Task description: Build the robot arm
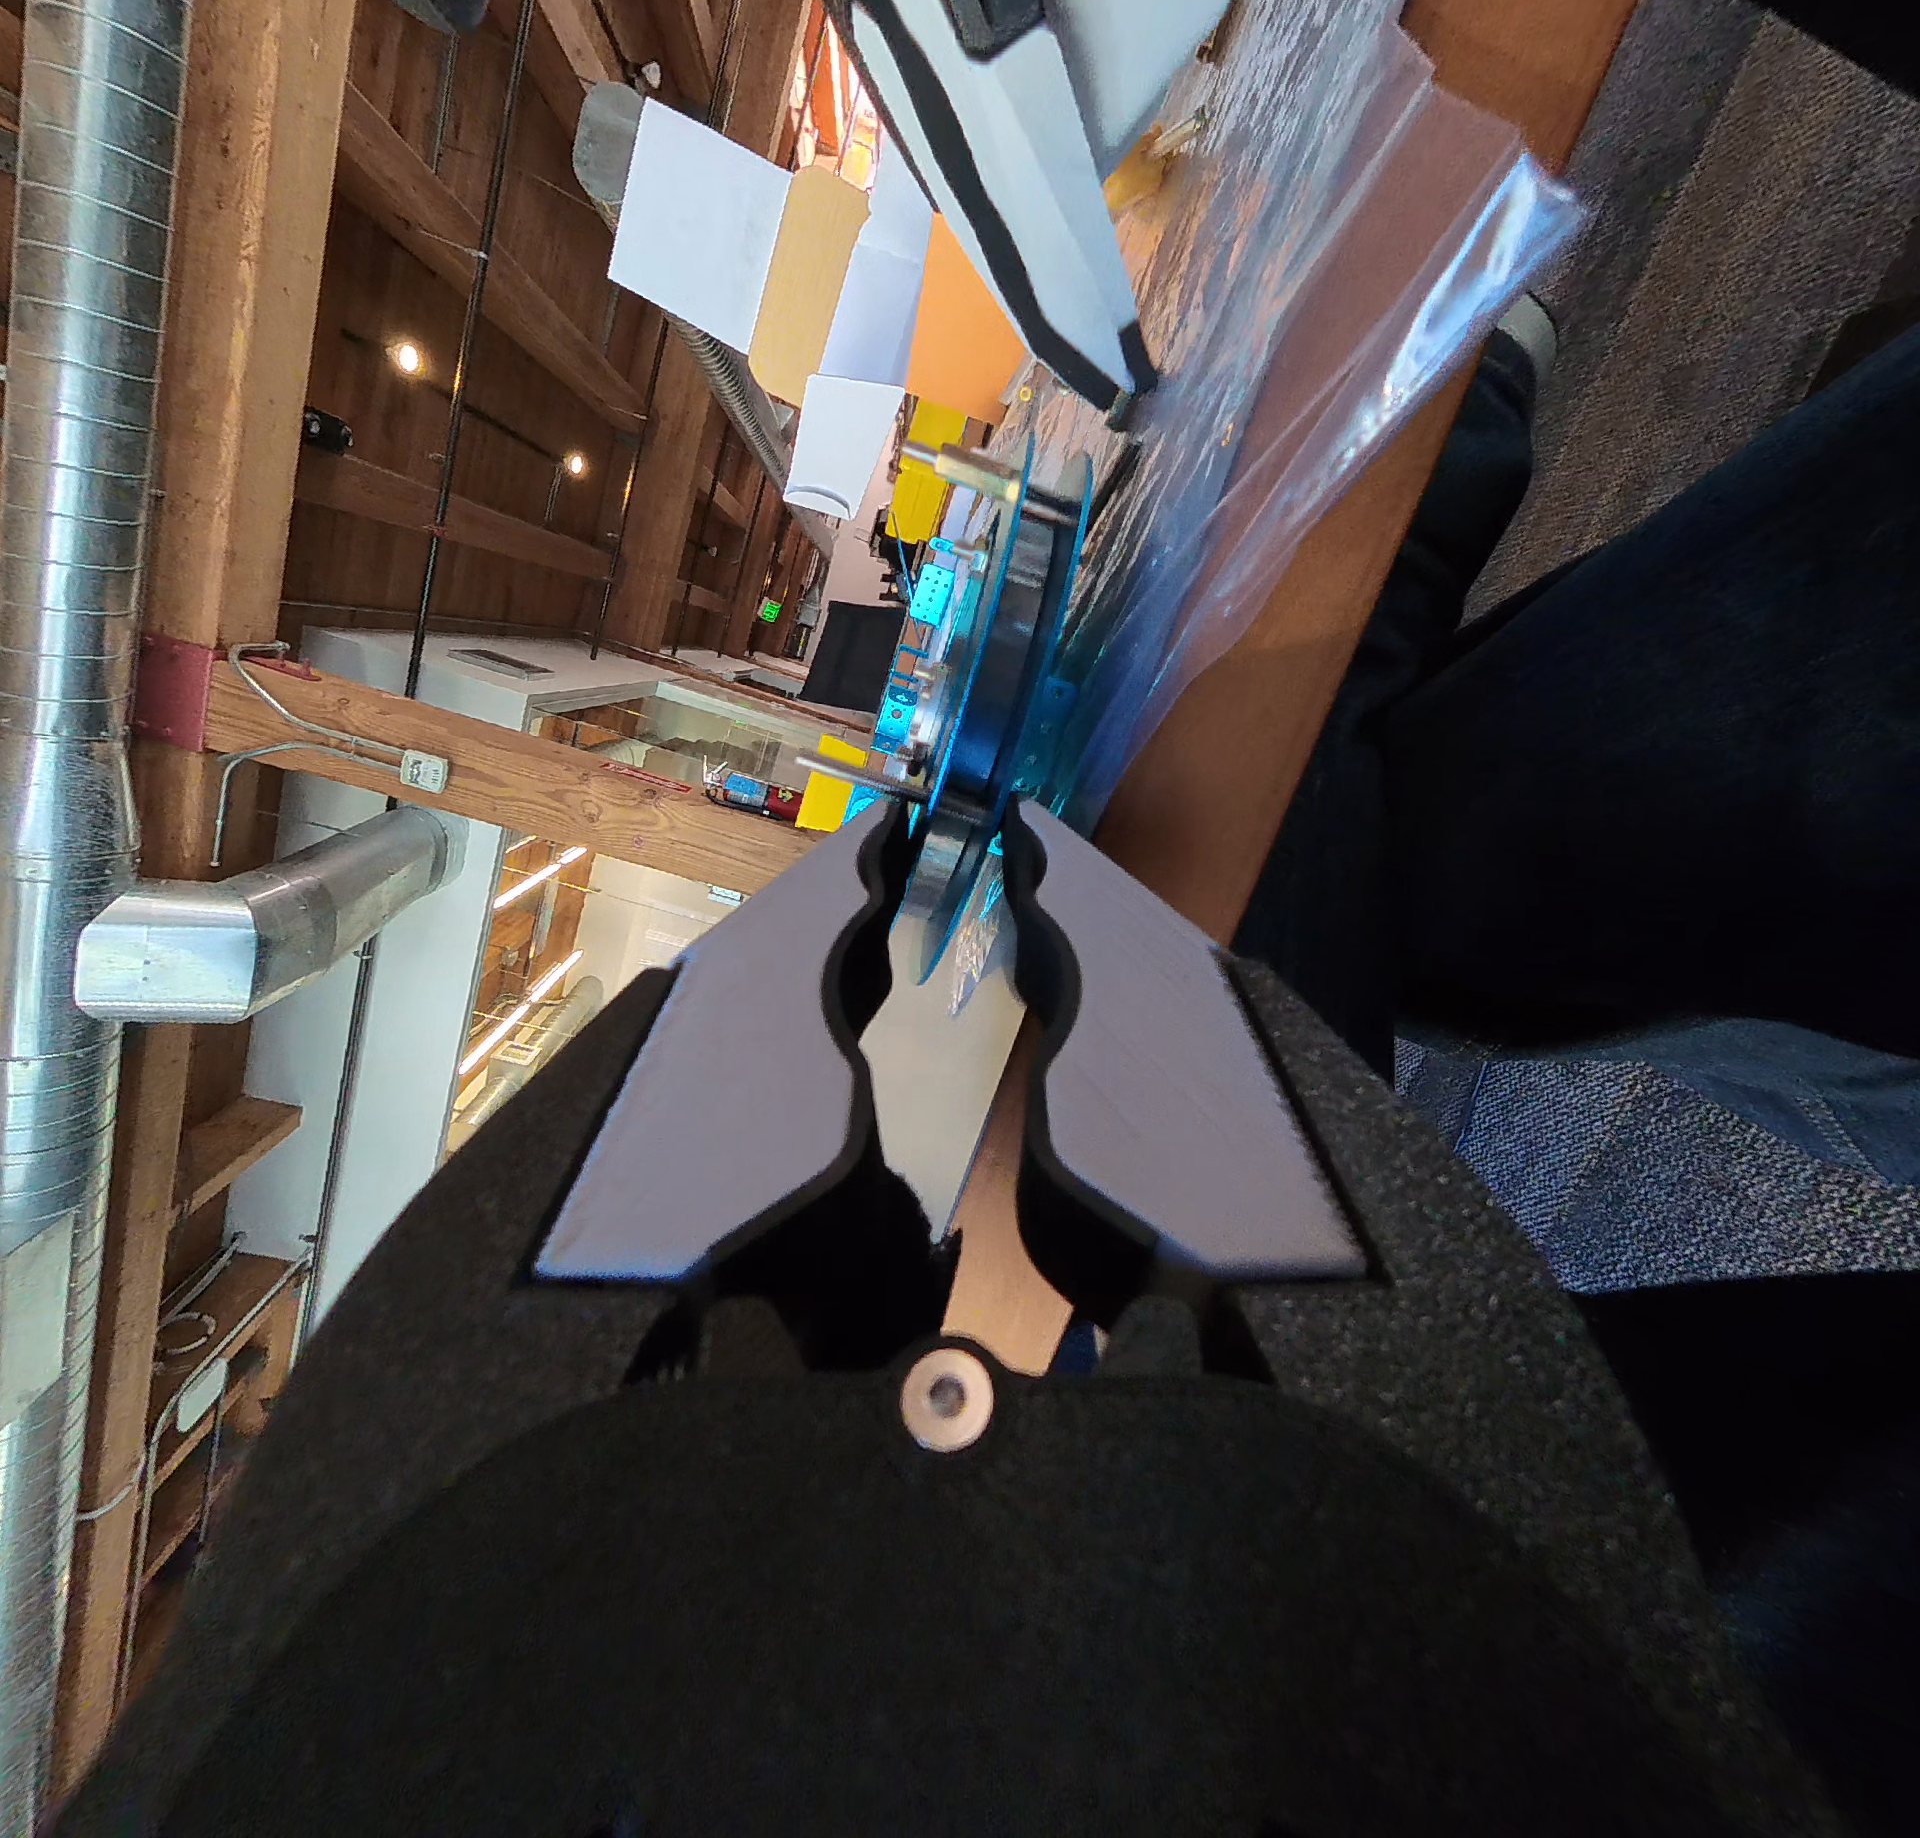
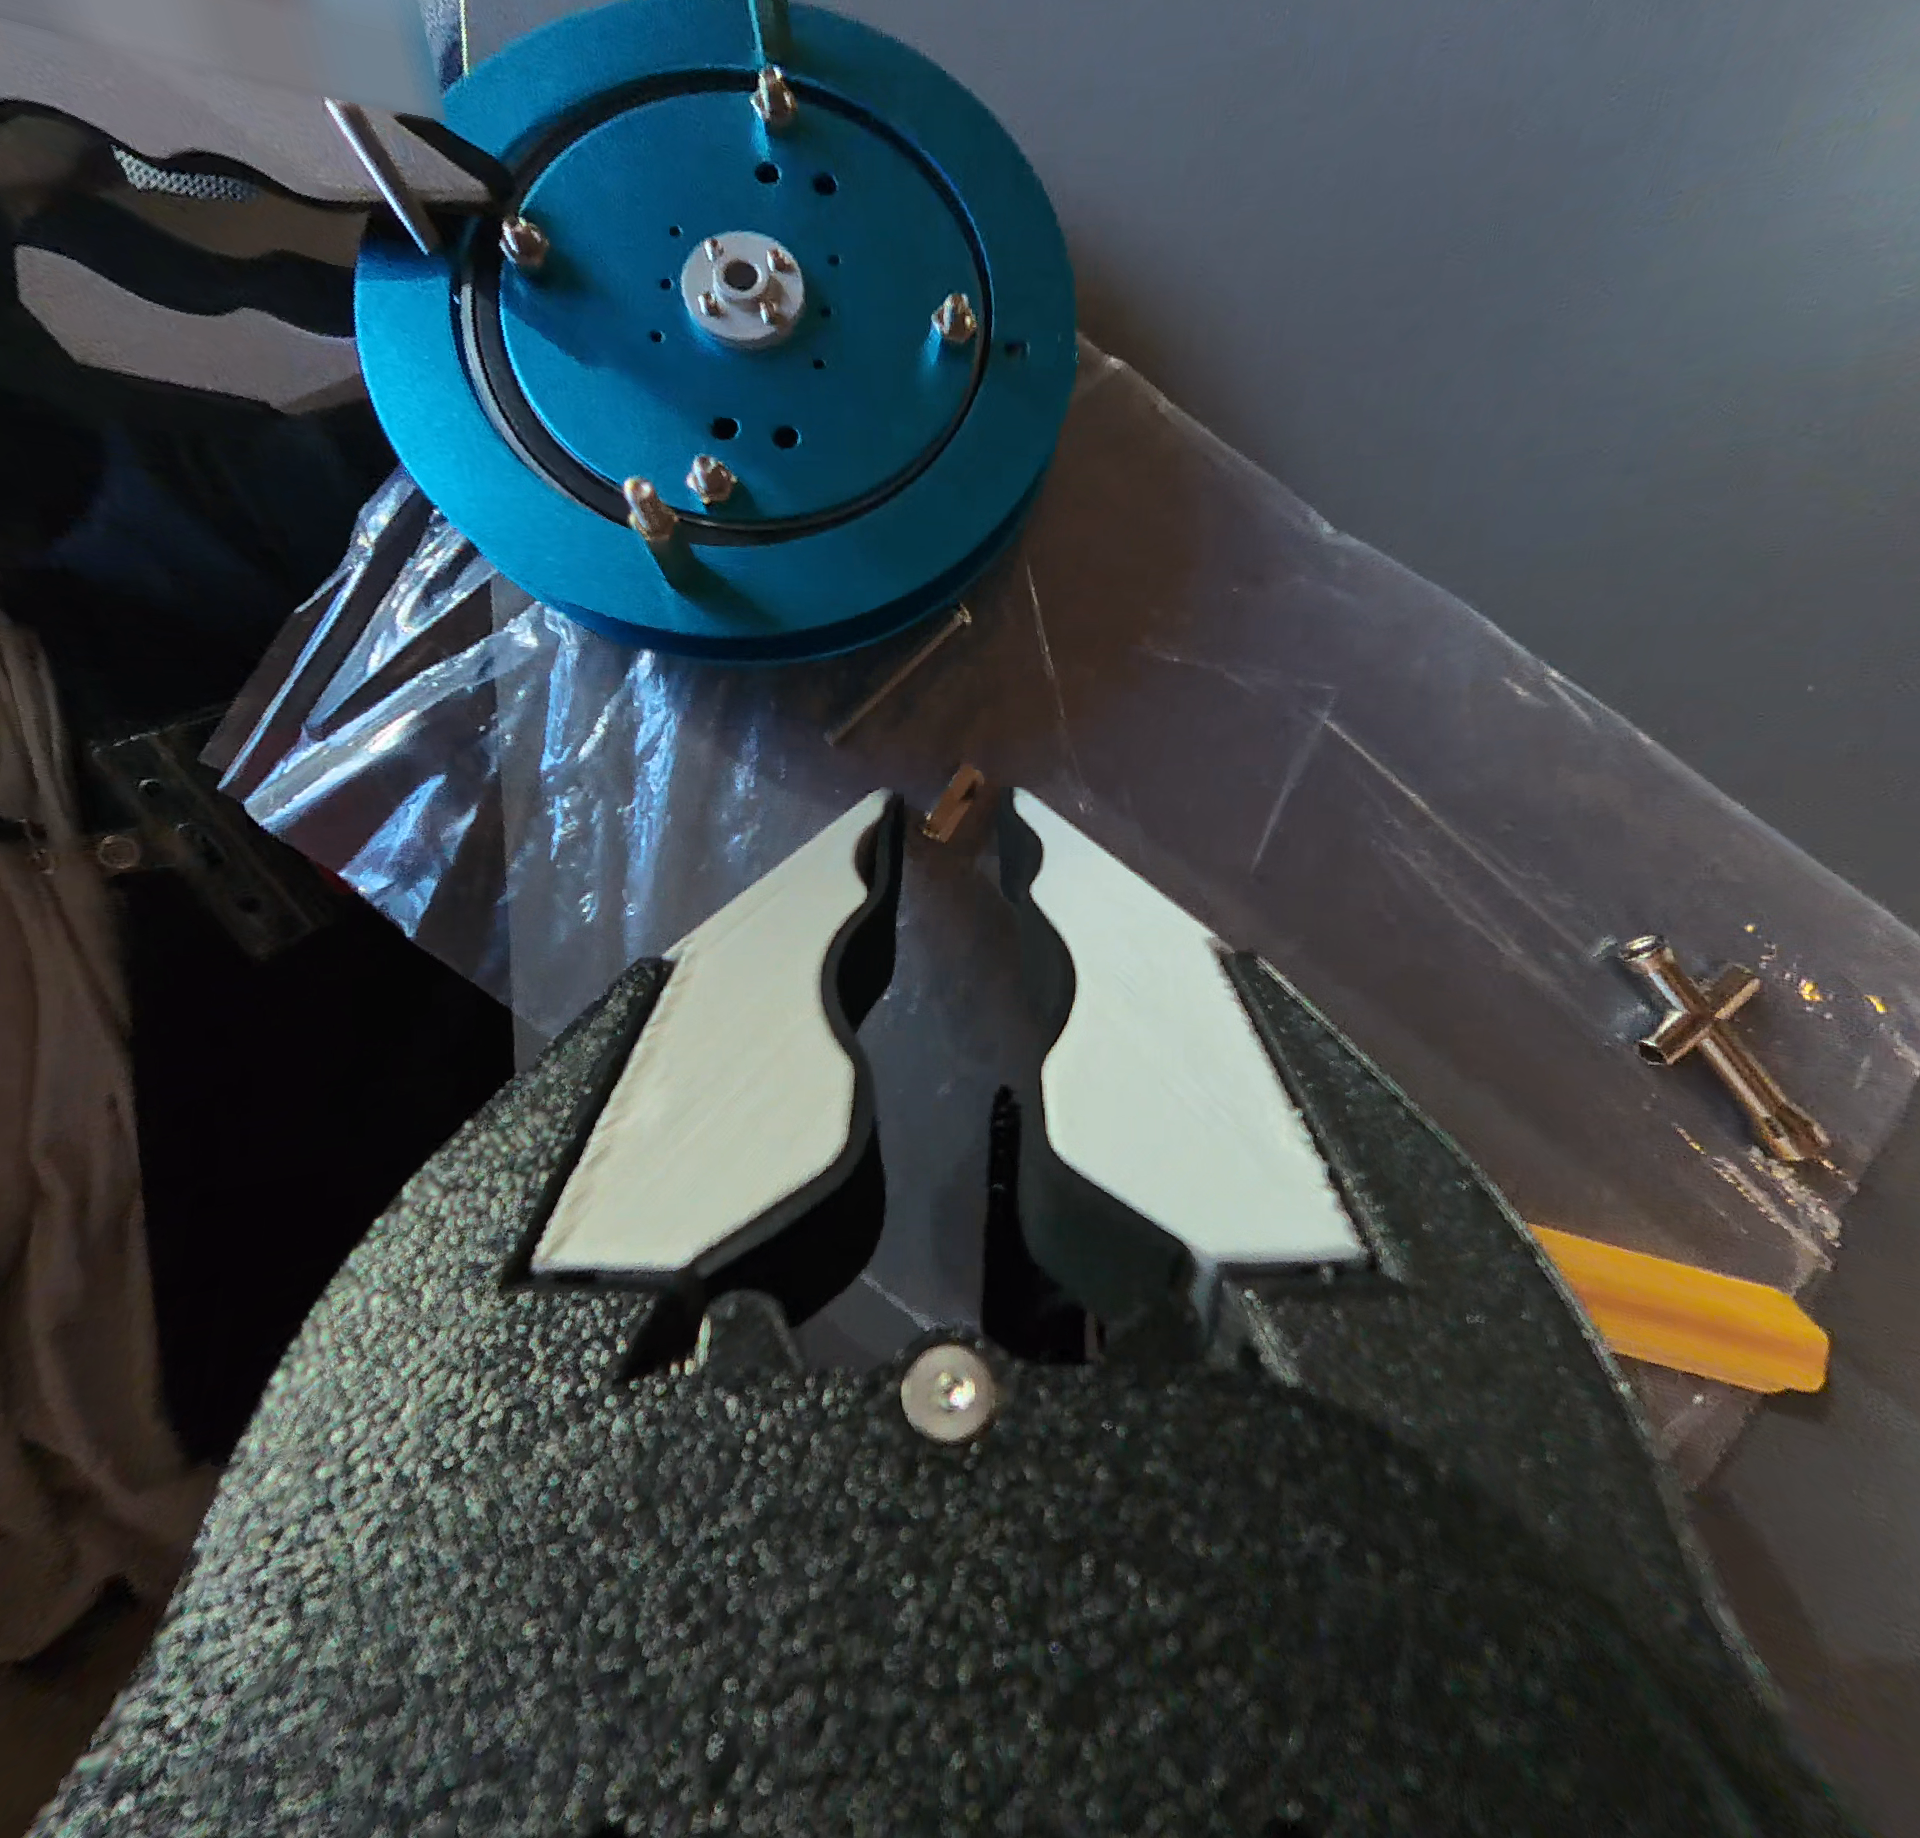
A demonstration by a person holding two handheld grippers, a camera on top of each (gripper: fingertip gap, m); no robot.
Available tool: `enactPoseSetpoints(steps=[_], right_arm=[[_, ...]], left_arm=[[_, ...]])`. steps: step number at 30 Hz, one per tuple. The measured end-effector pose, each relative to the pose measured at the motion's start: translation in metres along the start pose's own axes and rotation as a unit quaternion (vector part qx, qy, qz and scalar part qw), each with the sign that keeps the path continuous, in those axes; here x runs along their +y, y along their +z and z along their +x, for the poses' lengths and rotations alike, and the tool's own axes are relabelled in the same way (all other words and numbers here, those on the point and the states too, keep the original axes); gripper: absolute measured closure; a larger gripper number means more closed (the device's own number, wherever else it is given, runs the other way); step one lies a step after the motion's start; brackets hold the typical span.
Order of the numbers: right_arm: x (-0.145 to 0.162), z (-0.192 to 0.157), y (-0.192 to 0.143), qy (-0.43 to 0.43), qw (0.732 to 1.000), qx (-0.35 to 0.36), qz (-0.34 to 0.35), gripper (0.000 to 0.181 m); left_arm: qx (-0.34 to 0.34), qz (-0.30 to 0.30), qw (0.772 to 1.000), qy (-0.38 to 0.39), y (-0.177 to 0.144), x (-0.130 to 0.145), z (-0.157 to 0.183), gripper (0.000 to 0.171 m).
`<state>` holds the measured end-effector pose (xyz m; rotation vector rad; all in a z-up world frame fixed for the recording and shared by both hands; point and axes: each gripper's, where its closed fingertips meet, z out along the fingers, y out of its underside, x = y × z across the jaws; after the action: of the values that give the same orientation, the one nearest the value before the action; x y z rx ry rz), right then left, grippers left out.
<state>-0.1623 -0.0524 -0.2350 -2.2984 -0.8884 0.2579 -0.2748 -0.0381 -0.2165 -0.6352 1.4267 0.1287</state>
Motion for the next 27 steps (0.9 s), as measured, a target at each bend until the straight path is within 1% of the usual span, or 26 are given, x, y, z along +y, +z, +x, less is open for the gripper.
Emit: enactPoseSetpoints(steps=[2,4,5,7,10,12,14,17,20,21,23,25,27], right_arm=[[-0.001,-0.005,0.001,0.000,1.000,-0.007,0.007,0.175],[-0.002,0.001,0.000,0.001,1.000,0.013,0.018,0.175],[-0.004,0.002,-0.003,0.012,0.999,0.012,0.029,0.175],[-0.017,-0.013,-0.010,0.044,0.995,-0.046,0.075,0.176],[-0.050,-0.052,-0.029,0.031,0.974,-0.147,0.171,0.176],[-0.065,-0.068,-0.031,0.013,0.968,-0.159,0.195,0.176],[-0.069,-0.077,-0.019,0.000,0.974,-0.147,0.172,0.176],[-0.073,-0.077,-0.002,-0.024,0.985,-0.088,0.146,0.176],[-0.073,-0.077,0.008,-0.037,0.989,-0.066,0.129,0.176],[-0.074,-0.076,0.009,-0.034,0.989,-0.063,0.132,0.176],[-0.073,-0.079,0.013,-0.019,0.988,-0.081,0.128,0.175],[-0.072,-0.077,0.015,-0.014,0.989,-0.076,0.126,0.175],[-0.072,-0.077,0.017,-0.026,0.991,-0.065,0.118,0.175]], left_arm=[[0.000,0.000,1.000,0.001,0.000,0.000,0.000,0.155],[0.005,0.003,1.000,0.001,0.000,-0.001,0.001,0.155],[0.007,0.004,1.000,0.000,0.000,-0.001,0.001,0.155],[0.010,0.004,1.000,-0.002,0.001,-0.002,0.001,0.155],[0.013,0.002,1.000,0.001,0.003,-0.006,0.003,0.155],[0.011,0.002,1.000,0.006,0.004,-0.009,0.004,0.155],[0.010,0.003,1.000,0.009,0.005,-0.012,0.005,0.155],[0.011,0.002,1.000,0.011,0.005,-0.012,0.006,0.155],[0.010,0.001,1.000,0.011,0.004,-0.012,0.006,0.155],[0.010,0.002,1.000,0.011,0.004,-0.013,0.006,0.155],[0.011,0.000,1.000,0.011,0.004,-0.013,0.006,0.155],[0.012,0.000,1.000,0.010,0.004,-0.013,0.007,0.155],[0.013,0.001,1.000,0.011,0.004,-0.014,0.007,0.155]])
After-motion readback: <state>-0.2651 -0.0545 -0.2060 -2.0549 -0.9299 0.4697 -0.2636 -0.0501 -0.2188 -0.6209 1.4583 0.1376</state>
